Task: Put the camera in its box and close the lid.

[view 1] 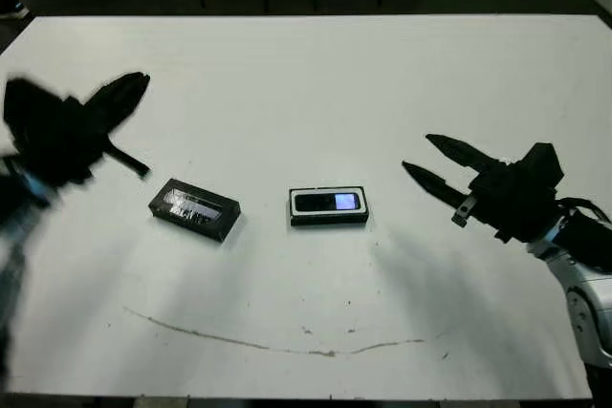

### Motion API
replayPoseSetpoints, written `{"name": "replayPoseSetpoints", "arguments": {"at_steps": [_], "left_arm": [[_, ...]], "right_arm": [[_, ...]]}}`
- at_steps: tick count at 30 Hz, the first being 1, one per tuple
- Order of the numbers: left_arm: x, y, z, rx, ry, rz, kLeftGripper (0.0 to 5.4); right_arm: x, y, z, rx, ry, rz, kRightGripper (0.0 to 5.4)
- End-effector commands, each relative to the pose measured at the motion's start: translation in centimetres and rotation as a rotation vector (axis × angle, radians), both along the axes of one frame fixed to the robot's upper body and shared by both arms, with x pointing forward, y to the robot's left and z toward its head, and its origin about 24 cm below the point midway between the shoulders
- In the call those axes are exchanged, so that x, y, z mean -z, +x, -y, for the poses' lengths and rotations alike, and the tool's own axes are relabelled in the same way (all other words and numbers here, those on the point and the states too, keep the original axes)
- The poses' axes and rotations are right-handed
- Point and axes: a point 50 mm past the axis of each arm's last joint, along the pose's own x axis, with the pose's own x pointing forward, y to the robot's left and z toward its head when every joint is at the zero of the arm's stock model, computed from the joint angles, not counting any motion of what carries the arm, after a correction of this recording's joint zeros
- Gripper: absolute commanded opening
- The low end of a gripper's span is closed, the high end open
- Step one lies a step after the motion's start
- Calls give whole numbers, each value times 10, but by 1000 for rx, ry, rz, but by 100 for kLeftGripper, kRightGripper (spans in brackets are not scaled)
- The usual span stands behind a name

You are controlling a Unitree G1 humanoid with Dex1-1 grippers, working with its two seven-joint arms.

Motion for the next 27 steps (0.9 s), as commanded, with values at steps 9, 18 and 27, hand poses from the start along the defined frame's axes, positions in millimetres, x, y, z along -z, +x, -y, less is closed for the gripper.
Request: {"name": "replayPoseSetpoints", "arguments": {"at_steps": [9,18,27], "left_arm": [[35,75,18,162,337,-621,0],[77,81,44,217,442,-850,0],[100,74,45,245,537,-923,0]], "right_arm": [[4,2,-3,-26,-27,1,1],[7,0,-2,-42,-36,-3,1],[11,0,-3,-52,-27,-21,1]]}}
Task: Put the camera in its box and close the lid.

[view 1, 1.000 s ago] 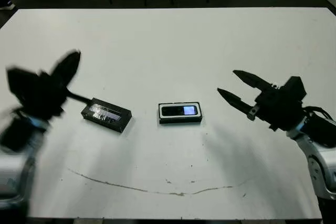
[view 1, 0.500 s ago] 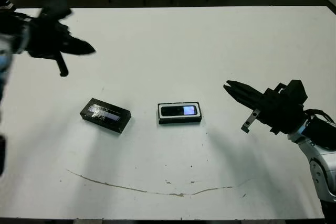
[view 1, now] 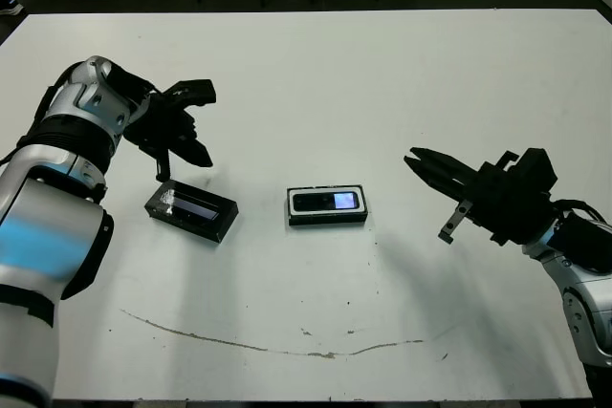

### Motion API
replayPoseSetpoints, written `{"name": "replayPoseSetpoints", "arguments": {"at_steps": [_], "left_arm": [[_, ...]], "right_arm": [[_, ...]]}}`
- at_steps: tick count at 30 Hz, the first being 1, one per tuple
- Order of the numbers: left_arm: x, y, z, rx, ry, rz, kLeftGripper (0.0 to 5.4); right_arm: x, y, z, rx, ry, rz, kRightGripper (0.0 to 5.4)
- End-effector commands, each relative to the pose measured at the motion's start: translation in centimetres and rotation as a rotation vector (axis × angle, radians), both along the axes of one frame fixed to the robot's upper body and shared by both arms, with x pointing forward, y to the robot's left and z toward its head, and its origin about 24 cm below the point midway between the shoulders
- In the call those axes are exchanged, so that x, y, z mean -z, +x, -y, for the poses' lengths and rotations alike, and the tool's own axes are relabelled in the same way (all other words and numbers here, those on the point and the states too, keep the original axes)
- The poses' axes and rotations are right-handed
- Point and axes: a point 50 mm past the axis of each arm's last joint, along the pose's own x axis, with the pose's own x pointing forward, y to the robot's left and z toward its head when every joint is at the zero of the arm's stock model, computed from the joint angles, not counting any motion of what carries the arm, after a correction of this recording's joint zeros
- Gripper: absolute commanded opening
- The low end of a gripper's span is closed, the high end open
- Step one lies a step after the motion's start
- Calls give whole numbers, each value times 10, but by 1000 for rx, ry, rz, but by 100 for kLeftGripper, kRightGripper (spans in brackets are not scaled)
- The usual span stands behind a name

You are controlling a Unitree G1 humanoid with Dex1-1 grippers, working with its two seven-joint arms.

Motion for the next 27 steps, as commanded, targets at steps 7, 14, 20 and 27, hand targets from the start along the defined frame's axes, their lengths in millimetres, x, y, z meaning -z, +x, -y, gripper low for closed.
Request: {"name": "replayPoseSetpoints", "arguments": {"at_steps": [7,14,20,27], "left_arm": [[24,-11,-19,-42,127,-79,0],[29,-21,-38,-72,148,-115,0],[31,-31,-44,-18,138,-196,0],[33,-44,-46,47,99,-254,0]], "right_arm": [[10,-1,3,-23,-10,-24,1],[11,-2,4,-27,-17,-17,1],[12,-2,5,-22,-11,-21,1],[11,-2,6,-23,-13,-24,1]]}}
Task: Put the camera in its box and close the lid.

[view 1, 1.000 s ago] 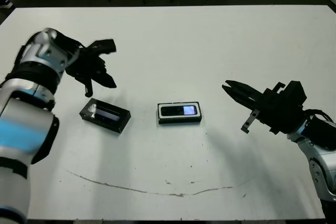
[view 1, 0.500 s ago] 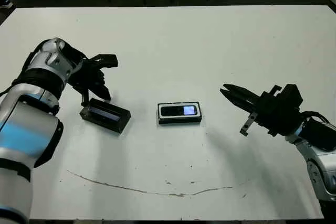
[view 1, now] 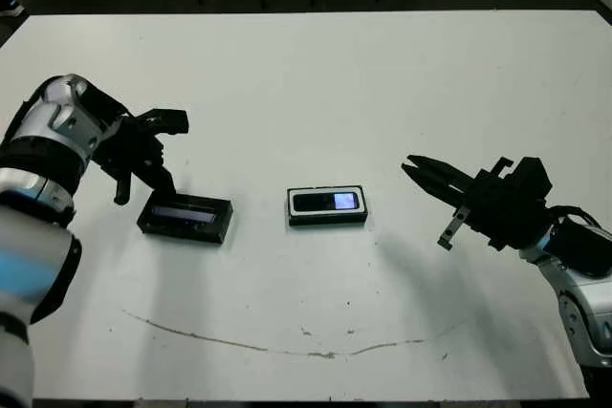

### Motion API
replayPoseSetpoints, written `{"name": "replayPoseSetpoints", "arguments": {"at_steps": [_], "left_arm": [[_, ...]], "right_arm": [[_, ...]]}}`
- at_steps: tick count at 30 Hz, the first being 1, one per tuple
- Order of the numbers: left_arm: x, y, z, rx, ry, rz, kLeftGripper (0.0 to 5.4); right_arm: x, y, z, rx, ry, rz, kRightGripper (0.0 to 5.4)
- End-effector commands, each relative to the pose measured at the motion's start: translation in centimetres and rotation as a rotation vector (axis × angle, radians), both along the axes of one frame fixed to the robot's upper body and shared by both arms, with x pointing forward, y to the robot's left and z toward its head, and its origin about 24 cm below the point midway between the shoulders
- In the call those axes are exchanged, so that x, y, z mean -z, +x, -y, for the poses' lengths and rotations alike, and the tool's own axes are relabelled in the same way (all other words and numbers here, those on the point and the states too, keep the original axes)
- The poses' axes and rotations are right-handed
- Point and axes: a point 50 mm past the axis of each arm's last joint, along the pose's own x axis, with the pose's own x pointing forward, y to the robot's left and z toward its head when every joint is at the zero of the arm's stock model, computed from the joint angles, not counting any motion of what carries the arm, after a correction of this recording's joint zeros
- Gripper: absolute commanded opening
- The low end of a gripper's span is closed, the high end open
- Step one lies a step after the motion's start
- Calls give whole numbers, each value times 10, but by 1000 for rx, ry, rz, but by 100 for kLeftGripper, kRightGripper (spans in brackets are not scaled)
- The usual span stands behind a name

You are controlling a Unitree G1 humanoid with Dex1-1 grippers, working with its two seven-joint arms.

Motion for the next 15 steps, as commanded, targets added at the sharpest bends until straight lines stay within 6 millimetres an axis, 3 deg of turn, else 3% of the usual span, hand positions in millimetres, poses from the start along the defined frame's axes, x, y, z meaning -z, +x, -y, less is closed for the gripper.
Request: {"name": "replayPoseSetpoints", "arguments": {"at_steps": [1,15], "left_arm": [[19,-17,-6,39,-28,-82,0],[8,-49,-8,160,-91,-21,0]], "right_arm": [[3,-1,4,10,-23,-23,1],[1,-3,6,13,-27,-39,1]]}}
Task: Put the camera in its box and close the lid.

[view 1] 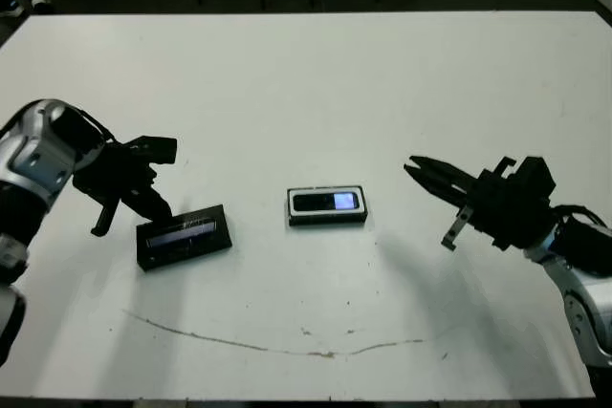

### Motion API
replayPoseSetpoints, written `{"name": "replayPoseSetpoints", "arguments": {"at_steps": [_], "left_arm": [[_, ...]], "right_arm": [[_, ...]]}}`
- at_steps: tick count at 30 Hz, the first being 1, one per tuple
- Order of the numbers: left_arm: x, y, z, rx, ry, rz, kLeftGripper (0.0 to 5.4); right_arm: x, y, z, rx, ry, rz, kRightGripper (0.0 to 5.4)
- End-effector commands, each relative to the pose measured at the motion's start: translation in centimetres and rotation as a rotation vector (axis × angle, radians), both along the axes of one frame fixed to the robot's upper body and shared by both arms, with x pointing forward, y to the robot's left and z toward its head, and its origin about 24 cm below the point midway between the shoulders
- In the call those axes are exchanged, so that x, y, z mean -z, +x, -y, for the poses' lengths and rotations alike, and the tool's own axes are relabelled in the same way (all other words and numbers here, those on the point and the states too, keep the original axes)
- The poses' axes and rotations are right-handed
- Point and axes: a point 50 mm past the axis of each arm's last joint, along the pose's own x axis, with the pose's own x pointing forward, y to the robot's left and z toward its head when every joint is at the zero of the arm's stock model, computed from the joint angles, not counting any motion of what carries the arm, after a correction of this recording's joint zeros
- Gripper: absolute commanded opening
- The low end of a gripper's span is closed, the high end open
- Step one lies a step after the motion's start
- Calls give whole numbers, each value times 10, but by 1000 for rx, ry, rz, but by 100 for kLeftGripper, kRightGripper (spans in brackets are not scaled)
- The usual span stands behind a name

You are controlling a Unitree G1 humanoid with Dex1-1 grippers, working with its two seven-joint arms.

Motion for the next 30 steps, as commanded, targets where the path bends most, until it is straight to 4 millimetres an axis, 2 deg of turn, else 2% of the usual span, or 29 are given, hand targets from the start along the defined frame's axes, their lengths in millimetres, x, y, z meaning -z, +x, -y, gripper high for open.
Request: {"name": "replayPoseSetpoints", "arguments": {"at_steps": [1,9,15,17,21,23,26,30], "left_arm": [[6,-11,-7,-13,4,-36,0],[6,-21,-12,-10,3,-52,0],[4,-21,-22,-99,-6,-15,0],[-2,-19,-30,-185,-24,67,0],[-24,-23,-45,-350,-63,391,0],[-35,-31,-50,-440,-101,551,0],[-46,-46,-55,-550,-292,731,0],[-60,-71,-45,-696,-470,870,0]], "right_arm": [[3,-2,4,9,-14,-26,1],[5,-1,5,12,-15,-31,1],[5,-1,4,15,-13,-31,1],[5,-1,4,17,-7,-32,1],[6,-2,6,31,-7,-38,1],[5,-3,6,32,-12,-29,1],[6,-2,7,22,1,-27,1],[7,-2,6,17,12,-33,1]]}}
